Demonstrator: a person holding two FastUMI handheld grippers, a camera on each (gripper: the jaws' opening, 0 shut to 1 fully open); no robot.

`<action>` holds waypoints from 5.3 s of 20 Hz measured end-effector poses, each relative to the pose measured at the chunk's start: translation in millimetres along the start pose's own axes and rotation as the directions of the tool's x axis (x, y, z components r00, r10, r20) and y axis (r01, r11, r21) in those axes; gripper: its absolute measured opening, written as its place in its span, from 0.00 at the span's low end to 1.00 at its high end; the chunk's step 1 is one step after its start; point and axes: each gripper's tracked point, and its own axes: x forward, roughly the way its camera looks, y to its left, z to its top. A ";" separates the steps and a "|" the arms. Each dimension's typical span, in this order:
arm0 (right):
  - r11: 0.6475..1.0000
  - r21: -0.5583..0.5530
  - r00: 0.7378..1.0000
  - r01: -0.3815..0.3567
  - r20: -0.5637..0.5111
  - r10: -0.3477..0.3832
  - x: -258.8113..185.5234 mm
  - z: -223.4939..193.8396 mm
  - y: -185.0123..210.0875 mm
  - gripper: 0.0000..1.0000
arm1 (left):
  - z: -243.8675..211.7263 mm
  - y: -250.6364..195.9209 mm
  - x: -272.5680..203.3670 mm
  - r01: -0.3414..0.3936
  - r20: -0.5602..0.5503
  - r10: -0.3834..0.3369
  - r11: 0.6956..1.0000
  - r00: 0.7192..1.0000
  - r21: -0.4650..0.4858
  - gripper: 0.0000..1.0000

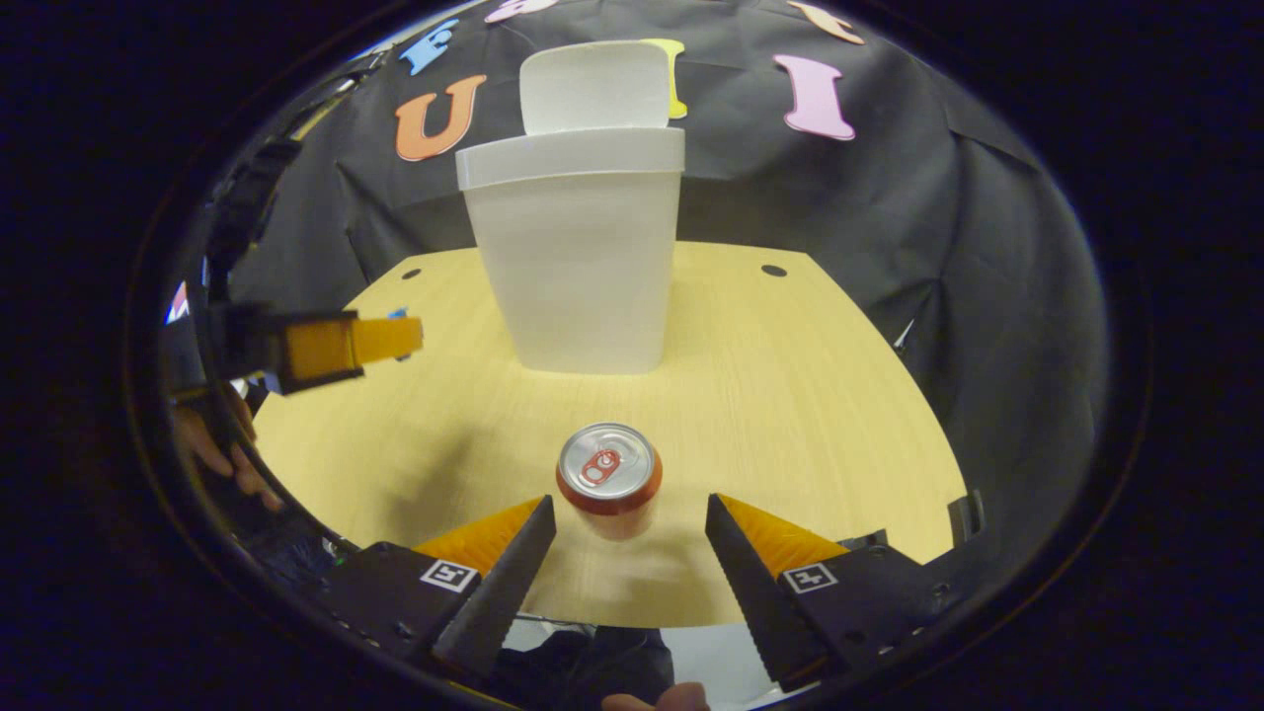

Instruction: Press the lid of the desktop garbage bin to open it, pick up the crumpled paper on the desktop and throw it into the bin, then pick up the pop can on the desktop and drop it into the bin, and finally close the garbage bin lid.

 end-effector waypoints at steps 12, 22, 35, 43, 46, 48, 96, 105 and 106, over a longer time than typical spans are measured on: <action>1.000 0.026 0.996 -0.016 -0.087 0.018 67.4 -22.9 10.0 0.95 | 54.5 11.0 -36.5 -0.021 0.155 0.019 1.000 0.988 0.014 0.32; 1.000 0.002 0.995 -0.007 -0.101 0.007 91.0 -24.8 10.3 0.94 | 58.4 18.3 -46.9 -0.029 0.160 0.030 1.000 0.987 -0.011 0.32; 1.000 -0.007 0.997 0.015 -0.078 -0.015 62.6 22.0 -19.0 0.80 | 94.1 17.0 -49.7 -0.040 0.232 0.043 0.999 0.972 -0.019 0.32; 1.000 -0.017 0.997 -0.026 -0.068 0.025 44.7 71.2 -39.5 0.80 | 179.7 -10.9 -42.7 0.001 0.357 -0.003 1.000 0.934 0.007 0.32; 0.998 -0.011 0.996 -0.067 -0.065 0.066 37.7 83.8 -39.0 0.80 | 219.4 -19.6 -36.7 0.001 0.412 -0.011 1.000 0.911 0.025 0.31; 0.998 -0.001 0.996 -0.069 -0.053 0.068 34.8 95.5 -46.1 0.80 | 241.7 -25.5 -31.4 0.004 0.435 -0.020 0.999 0.900 0.036 0.31; 0.983 -0.169 0.983 -0.076 0.151 0.102 -46.4 243.1 -17.4 0.80 | 179.6 54.7 -63.8 -0.114 0.364 0.101 0.993 0.926 0.015 0.98; 0.955 -0.270 0.962 -0.120 0.205 0.179 -35.6 324.9 27.5 0.80 | 165.1 103.4 -115.0 -0.203 0.415 0.211 0.977 0.885 -0.065 0.98; 0.952 -0.281 0.961 -0.125 0.206 0.187 -29.7 331.1 32.1 0.80 | 166.1 106.5 -120.5 -0.214 0.422 0.224 0.974 0.878 -0.070 0.98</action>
